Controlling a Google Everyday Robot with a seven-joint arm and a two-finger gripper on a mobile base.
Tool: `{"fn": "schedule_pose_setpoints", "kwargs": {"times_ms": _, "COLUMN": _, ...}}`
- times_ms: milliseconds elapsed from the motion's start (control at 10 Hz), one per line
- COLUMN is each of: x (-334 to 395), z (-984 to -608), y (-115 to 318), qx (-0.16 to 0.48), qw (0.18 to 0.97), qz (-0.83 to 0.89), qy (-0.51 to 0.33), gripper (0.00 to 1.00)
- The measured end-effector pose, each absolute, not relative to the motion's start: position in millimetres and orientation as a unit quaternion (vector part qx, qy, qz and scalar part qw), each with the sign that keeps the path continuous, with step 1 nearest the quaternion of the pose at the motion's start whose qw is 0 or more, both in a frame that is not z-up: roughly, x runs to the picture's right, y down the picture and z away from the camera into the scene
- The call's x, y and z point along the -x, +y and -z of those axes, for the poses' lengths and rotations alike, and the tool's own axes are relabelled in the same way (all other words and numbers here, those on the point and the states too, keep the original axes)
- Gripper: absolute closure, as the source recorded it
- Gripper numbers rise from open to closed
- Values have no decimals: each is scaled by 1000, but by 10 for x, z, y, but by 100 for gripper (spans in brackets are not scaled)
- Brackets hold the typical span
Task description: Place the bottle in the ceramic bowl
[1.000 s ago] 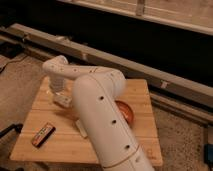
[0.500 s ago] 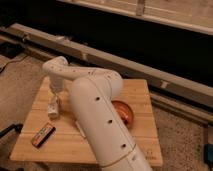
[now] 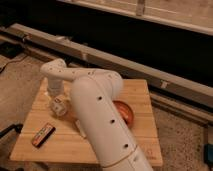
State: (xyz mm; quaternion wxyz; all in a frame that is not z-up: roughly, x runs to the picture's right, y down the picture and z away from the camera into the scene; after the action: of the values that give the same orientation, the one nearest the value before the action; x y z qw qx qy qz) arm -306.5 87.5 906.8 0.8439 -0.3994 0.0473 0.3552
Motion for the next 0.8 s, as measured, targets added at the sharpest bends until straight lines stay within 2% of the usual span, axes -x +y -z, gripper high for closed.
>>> {"fn": "schedule_pose_setpoints", "kwargs": {"times_ms": 300, "x": 3177, "z": -8983, "y": 1048, "qx": 400, "qw": 849, "qz": -341, "qy": 55, "gripper": 21}}
{"fn": "schedule_pose_setpoints", "kwargs": {"times_ms": 400, "x": 3170, "z": -9018, "y": 1084, "qx": 396, "qw": 852, "qz": -338, "qy": 61, "gripper": 26}}
{"fn": "schedule_pose_setpoints", "kwargs": {"times_ms": 700, "x": 3186, "z": -9034, "y": 1171, "qx": 386, "qw": 862, "qz": -320, "qy": 69, "gripper": 58}}
{"fn": "schedule_pose_setpoints", "kwargs": {"times_ms": 800, "x": 3174, "z": -9025, "y": 1167, "qx": 384, "qw": 864, "qz": -319, "qy": 67, "gripper": 65}}
